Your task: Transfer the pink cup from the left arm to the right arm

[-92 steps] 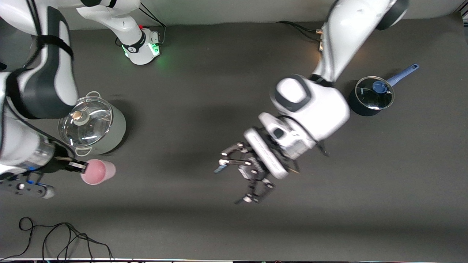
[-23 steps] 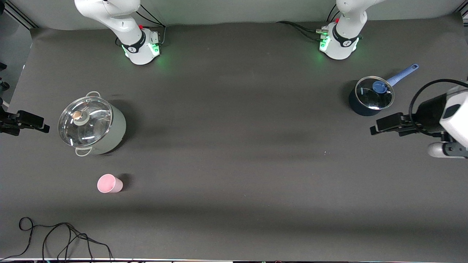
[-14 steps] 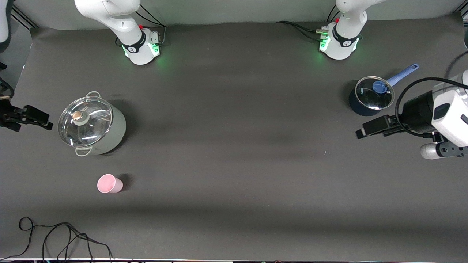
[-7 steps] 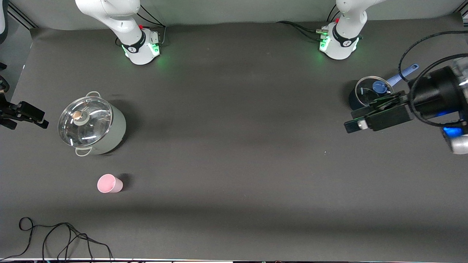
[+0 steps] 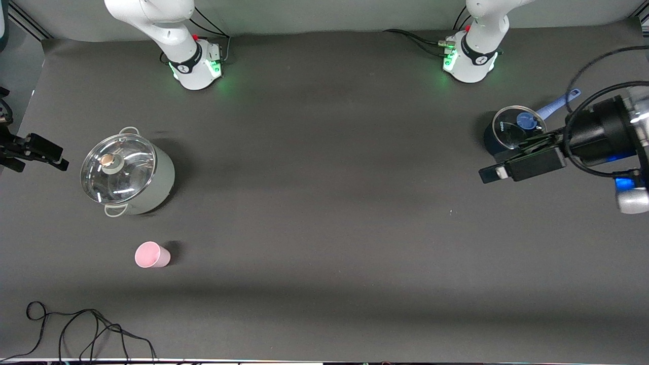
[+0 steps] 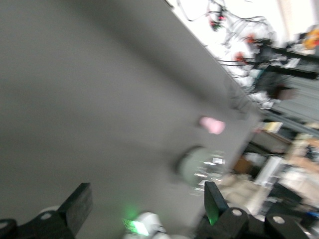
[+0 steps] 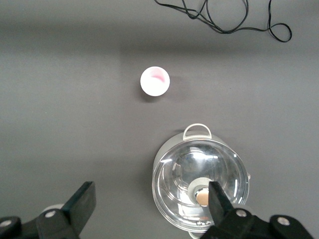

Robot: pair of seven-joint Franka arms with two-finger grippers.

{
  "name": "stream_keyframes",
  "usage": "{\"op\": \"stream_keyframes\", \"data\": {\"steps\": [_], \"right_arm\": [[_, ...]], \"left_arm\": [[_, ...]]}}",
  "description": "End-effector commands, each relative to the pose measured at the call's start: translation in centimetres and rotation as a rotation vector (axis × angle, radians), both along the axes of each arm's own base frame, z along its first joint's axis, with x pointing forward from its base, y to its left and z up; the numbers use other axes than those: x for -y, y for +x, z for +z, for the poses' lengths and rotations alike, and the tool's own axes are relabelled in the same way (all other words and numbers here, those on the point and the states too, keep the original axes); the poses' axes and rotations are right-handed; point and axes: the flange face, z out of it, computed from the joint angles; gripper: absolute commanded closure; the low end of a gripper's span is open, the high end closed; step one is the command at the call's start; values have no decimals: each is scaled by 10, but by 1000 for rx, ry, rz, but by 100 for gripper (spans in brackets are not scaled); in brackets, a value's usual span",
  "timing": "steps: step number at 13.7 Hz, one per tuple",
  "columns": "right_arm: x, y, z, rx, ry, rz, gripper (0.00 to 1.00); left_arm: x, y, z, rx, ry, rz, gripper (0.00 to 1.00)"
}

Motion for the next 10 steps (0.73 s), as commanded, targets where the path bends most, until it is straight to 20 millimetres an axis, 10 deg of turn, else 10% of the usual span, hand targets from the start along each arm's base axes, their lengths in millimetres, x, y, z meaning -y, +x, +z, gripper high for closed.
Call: {"op": "stream_keyframes", "data": {"steps": [1, 5, 10], "right_arm": [[-1, -7, 5, -16, -15, -18, 0], [-2, -8, 4, -24, -4, -64, 0], [-1, -13, -6, -102, 5, -68, 0]], "left_arm": [[-54, 1, -16, 78, 148, -137, 0], [-148, 2, -46, 169, 355, -406, 0], [-167, -1, -63, 76, 527, -463, 0]]}}
